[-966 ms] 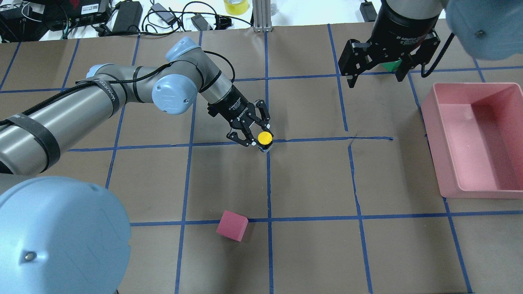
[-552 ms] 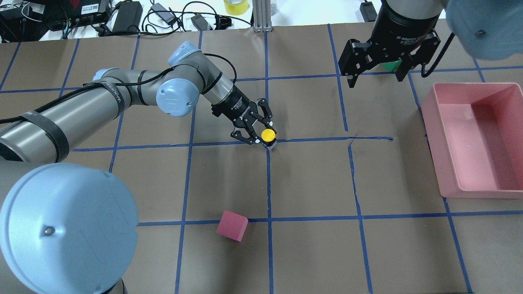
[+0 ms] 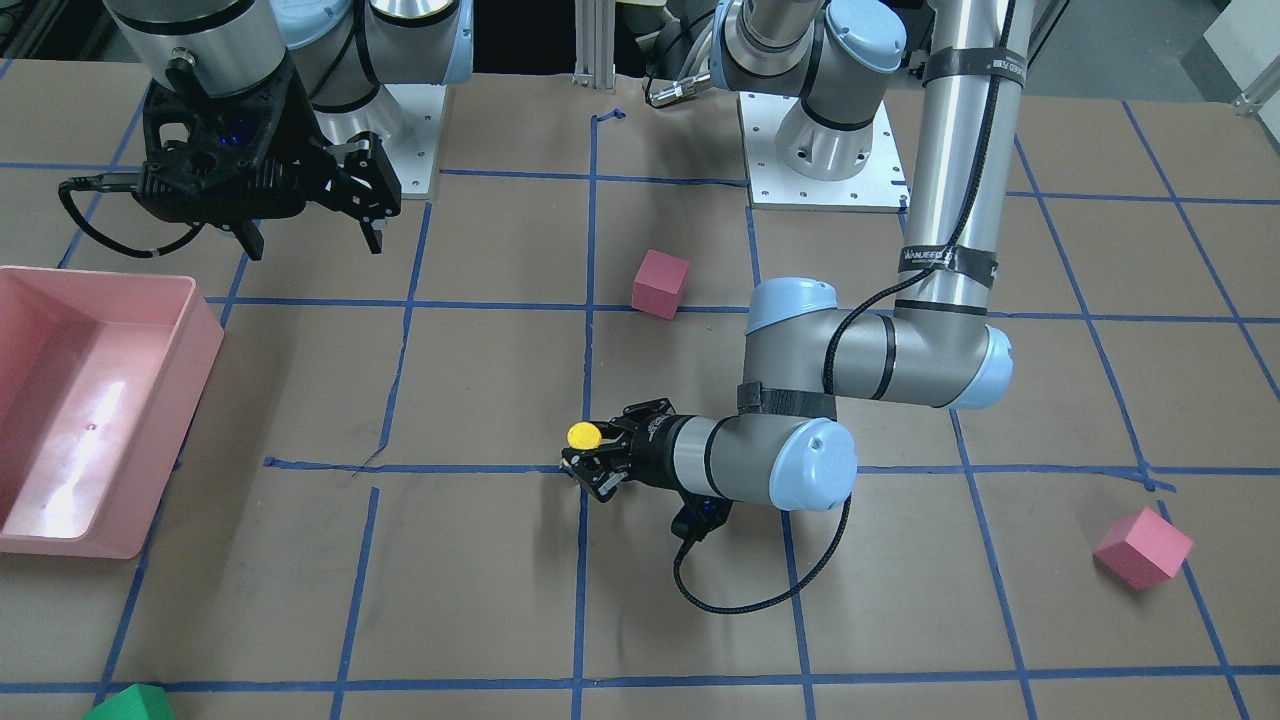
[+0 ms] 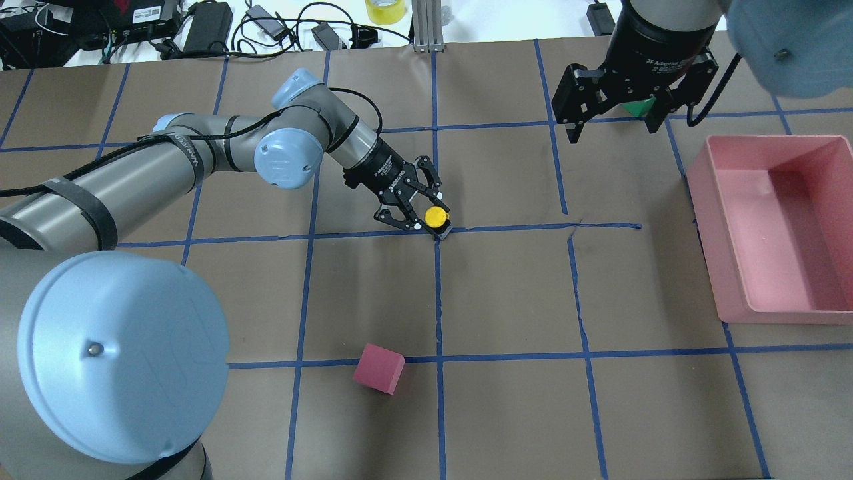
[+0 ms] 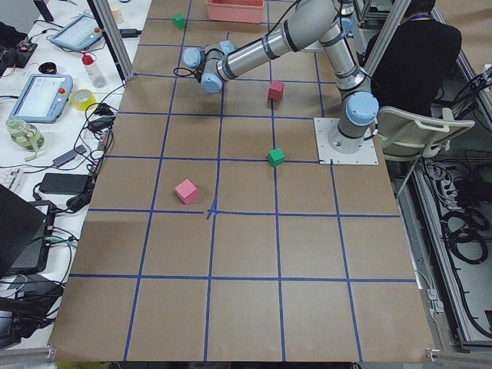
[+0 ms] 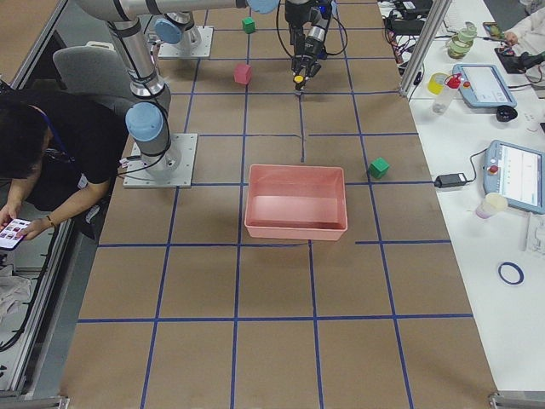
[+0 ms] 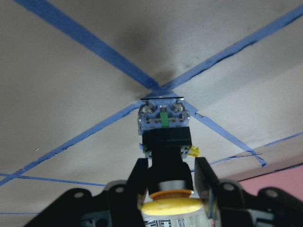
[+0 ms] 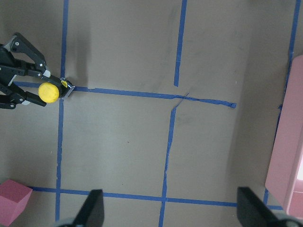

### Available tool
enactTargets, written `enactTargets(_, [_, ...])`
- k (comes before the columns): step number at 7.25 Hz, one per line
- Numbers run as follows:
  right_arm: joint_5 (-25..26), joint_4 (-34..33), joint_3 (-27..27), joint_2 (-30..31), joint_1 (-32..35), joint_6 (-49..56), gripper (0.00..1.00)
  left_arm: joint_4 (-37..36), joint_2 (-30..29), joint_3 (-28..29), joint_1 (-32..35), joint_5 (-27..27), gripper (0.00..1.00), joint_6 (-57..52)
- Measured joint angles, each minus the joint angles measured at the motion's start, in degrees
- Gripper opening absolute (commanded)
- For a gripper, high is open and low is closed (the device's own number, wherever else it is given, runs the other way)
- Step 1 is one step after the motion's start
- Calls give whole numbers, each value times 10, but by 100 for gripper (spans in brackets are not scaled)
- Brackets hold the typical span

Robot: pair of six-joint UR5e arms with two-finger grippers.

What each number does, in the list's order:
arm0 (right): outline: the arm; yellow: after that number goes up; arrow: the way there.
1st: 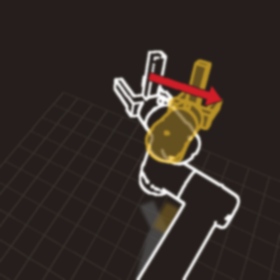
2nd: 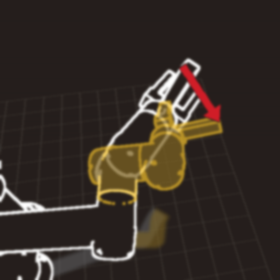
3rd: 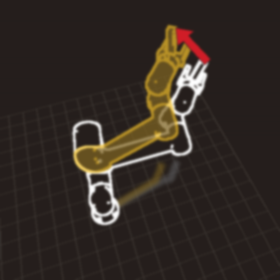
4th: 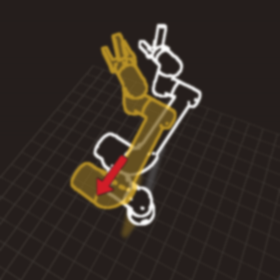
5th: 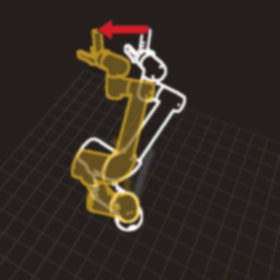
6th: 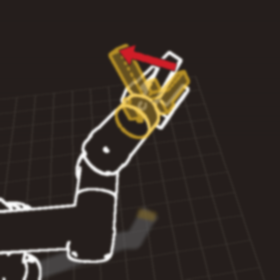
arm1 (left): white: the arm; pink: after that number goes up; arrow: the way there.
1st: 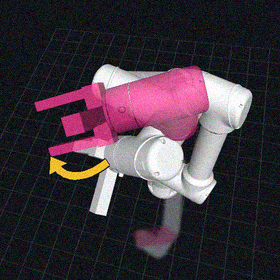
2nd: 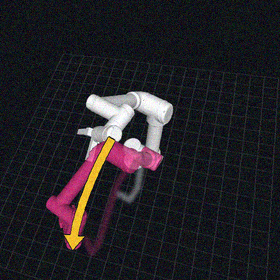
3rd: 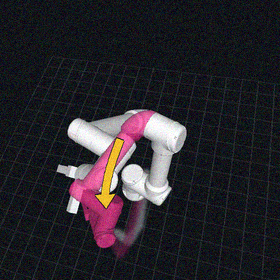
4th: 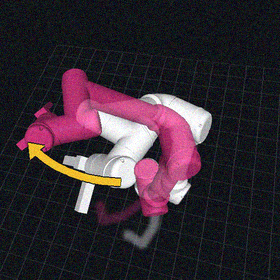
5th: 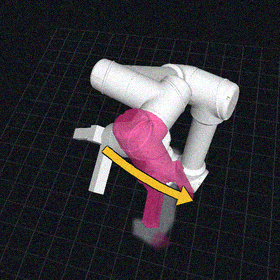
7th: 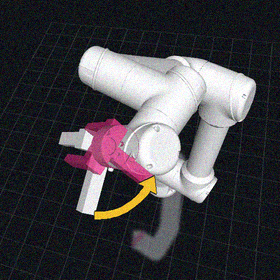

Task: Align button upright
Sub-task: 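Open the left gripper and release the upright button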

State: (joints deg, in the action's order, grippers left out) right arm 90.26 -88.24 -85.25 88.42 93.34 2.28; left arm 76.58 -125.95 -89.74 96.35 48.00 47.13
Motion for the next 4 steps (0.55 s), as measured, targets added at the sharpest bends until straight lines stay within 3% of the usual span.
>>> enactTargets(2, [0, 0, 0, 0, 0, 0, 100, -6, 8, 6, -1, 9, 100, 3])
enactTargets(4, [0, 0, 0, 0, 0, 0, 100, 10, 42, 31, -1, 70, 100, 0])
